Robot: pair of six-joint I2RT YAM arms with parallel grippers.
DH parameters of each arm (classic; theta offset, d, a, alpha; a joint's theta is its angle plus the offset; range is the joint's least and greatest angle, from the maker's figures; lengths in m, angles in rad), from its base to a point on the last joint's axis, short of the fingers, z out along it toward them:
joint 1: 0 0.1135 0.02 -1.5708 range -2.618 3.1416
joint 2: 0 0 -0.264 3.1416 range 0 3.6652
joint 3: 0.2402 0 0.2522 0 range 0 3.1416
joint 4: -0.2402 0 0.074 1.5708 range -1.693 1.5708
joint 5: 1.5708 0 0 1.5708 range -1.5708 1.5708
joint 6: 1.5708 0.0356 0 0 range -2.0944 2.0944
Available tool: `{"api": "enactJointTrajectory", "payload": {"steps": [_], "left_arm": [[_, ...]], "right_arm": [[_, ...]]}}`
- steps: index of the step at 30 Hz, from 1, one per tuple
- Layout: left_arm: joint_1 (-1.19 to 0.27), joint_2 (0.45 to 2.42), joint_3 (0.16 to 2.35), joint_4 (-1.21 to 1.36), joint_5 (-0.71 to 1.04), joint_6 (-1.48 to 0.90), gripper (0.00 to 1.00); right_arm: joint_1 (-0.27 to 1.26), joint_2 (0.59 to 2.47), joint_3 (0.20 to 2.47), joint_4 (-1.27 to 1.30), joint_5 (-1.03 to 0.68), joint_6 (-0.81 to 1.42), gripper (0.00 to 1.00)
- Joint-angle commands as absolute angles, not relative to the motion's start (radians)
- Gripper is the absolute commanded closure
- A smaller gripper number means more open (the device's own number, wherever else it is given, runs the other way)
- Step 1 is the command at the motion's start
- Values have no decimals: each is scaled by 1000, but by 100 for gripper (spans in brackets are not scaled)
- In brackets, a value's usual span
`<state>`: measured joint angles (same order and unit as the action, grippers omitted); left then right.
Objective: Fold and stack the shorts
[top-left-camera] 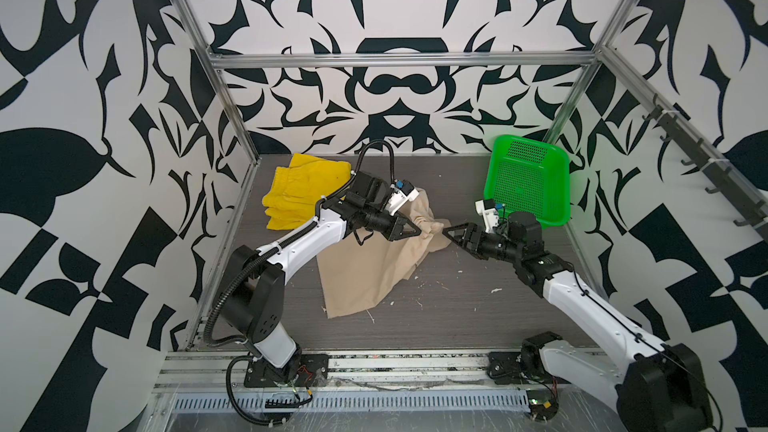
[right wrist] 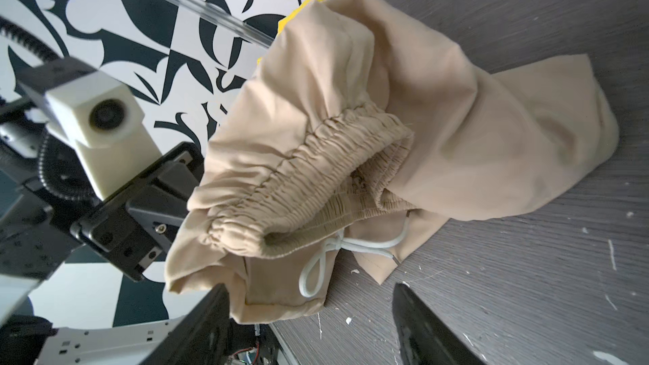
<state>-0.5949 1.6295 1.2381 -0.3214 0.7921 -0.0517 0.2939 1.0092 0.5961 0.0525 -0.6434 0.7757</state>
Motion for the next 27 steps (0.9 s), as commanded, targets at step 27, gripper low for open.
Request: {"api": "enactJointTrajectory", "payload": {"steps": [27], "left_arm": [[-528, 1465, 1323, -511, 978, 27, 94]], "right_arm": [[494, 1184, 667, 511, -664, -114, 17]]}}
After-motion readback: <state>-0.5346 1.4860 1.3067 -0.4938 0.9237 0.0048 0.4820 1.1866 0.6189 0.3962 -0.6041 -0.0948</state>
